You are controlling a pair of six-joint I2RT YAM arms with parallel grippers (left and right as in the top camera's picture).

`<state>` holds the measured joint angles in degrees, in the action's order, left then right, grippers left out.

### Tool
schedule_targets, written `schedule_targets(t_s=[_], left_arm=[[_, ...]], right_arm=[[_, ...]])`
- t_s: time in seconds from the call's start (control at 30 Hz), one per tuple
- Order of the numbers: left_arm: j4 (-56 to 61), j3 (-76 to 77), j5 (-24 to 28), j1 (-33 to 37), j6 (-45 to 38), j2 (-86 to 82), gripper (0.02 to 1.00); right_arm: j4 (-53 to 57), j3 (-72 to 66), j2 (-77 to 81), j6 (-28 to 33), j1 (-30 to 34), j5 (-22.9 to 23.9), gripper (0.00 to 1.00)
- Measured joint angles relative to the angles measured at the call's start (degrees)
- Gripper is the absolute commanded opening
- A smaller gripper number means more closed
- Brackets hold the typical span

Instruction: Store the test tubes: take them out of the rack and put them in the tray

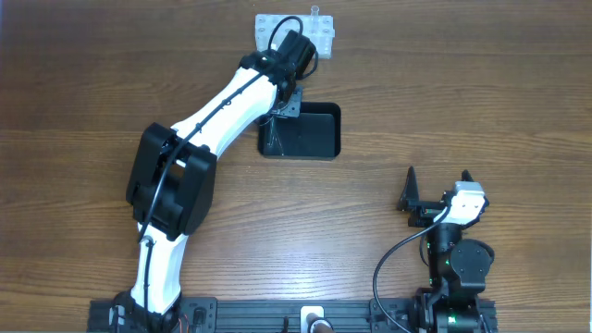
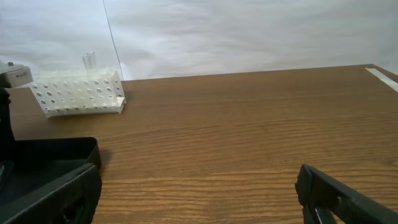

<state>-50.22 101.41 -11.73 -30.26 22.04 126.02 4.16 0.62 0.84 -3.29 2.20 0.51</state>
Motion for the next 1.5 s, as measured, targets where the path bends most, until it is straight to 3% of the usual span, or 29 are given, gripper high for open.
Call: schedule_targets(t_s=[0.43, 0.6, 0.93, 1.2, 1.33, 1.5], left_arm=[[0.0, 0.0, 0.0, 0.0, 0.0, 0.8, 0.080], [-0.1, 0.0, 0.1, 0.0, -0.2, 1.2, 0.327], [0.3, 0.0, 0.9, 0.0, 0.0, 1.2, 0.397], [0.4, -0.1, 1.0, 0.0, -0.1, -1.8, 0.623], [2.6, -0.2, -2.0, 0.0, 0.0, -9.2, 0.643], [6.6, -0.2, -8.8, 0.0, -2.1, -21.6, 0.855]], right_arm=[[0.0, 0.0, 0.0, 0.1, 0.0, 0.0, 0.991], [0.0, 0.0, 0.0, 0.1, 0.0, 0.0, 0.989], [0.0, 0.0, 0.0, 0.0, 0.0, 0.0, 0.991], [0.0, 0.0, 0.0, 0.0, 0.0, 0.0, 0.993], [0.0, 0.0, 0.0, 0.1, 0.0, 0.0, 0.993], [0.0, 0.0, 0.0, 0.0, 0.0, 0.0, 0.991]])
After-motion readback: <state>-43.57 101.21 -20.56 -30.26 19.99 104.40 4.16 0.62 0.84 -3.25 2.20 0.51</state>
